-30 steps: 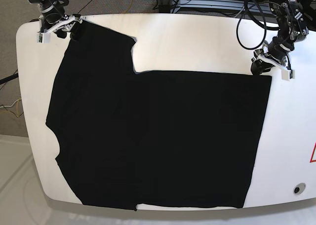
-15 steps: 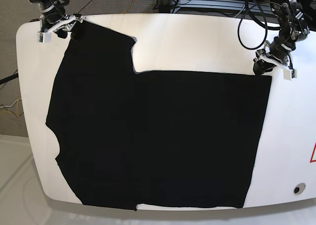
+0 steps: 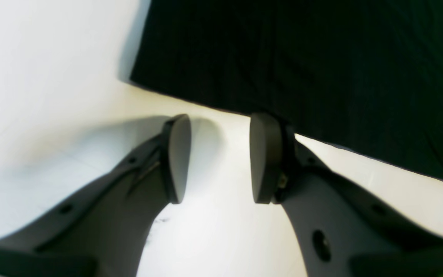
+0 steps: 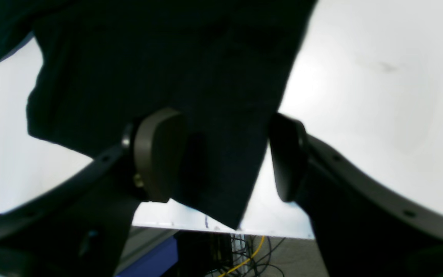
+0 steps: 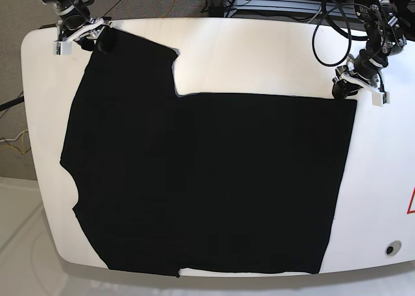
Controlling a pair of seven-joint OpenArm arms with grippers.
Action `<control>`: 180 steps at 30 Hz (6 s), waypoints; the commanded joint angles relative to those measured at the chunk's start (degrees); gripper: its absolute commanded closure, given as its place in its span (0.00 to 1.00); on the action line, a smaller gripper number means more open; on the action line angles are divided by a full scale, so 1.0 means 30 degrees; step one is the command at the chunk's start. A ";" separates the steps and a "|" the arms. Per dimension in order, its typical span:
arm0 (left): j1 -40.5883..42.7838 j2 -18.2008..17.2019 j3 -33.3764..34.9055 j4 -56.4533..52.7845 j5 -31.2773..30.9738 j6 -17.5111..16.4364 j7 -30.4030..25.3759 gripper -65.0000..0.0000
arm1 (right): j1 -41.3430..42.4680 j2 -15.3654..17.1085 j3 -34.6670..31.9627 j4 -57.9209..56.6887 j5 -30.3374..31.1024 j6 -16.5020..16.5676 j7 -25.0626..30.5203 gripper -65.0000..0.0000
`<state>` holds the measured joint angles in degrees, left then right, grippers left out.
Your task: Fold the T-shirt properly
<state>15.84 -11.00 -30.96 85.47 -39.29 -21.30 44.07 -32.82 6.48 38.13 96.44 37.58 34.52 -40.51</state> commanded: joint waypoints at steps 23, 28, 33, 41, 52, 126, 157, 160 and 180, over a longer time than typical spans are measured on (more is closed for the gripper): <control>-0.0015 -0.0134 0.0064 -0.0167 0.0342 -0.0137 0.0309 0.64 | 0.0122 0.0033 -0.1081 -0.0074 -0.0428 -0.0128 -0.0508 0.43; -0.0017 -0.0090 0.0095 -0.0154 0.0397 -0.0171 0.0172 0.64 | 0.0187 -0.0010 -0.1364 -0.0032 -0.0336 -0.0057 -0.0459 0.44; -0.0042 -0.0072 0.0106 -0.0334 0.0483 -0.0203 0.0191 0.64 | 0.0228 -0.0048 -0.1508 -0.0056 -0.0633 -0.0249 -0.0419 0.44; -0.0032 -0.0079 0.0116 -0.0339 0.0393 -0.0236 0.0105 0.64 | 0.0190 -0.0017 -0.1424 -0.0265 -0.1053 -0.0499 -0.0288 0.44; 0.0060 -0.0088 0.0166 0.0207 0.0069 -0.0282 -0.0012 0.62 | 0.0242 0.0177 -0.1290 -0.0977 -0.0744 -0.0202 0.0096 0.43; -0.1959 0.0425 -0.2411 -0.1890 -0.0504 -0.3129 0.0584 0.60 | 0.0631 0.0024 -0.1411 -0.0790 0.0133 0.0522 0.0860 0.48; -0.1783 0.0176 -0.2433 -0.0865 -0.1083 -0.2601 0.1231 0.56 | 0.0800 -0.0005 -0.1421 -0.0823 0.0430 0.0813 0.0905 0.49; -0.1760 0.0196 -0.2440 -0.0894 -0.1287 -0.2736 0.1245 0.57 | 0.0784 -0.0024 -0.1431 -0.0748 0.0457 0.0856 0.0943 0.49; -0.2052 0.0336 -0.2556 -0.1370 -0.1049 -0.2685 0.0747 0.92 | 0.0998 0.0065 -0.1572 -0.0946 0.0104 0.0951 0.1167 0.52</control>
<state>10.44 -9.15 -38.37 80.73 -41.21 -28.97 47.18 -29.50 6.24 33.34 93.21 38.74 37.52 -36.42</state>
